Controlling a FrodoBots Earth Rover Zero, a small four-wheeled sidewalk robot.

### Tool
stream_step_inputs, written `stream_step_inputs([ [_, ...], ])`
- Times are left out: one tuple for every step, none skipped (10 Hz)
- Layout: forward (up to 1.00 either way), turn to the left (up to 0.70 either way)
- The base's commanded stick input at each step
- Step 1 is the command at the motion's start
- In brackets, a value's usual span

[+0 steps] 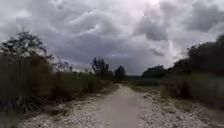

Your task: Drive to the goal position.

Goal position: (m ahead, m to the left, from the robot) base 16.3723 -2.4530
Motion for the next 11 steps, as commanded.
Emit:
stream_step_inputs([
  [0.85, 0.00],
  [0.85, 0.00],
  [0.85, 0.00],
  [0.85, 0.00],
  [0.85, 0.00],
  [0.85, 0.00],
  [0.85, 0.00],
  [0.85, 0.00],
  [0.85, 0.00],
  [0.85, 0.00],
  [0.85, 0.00],
])
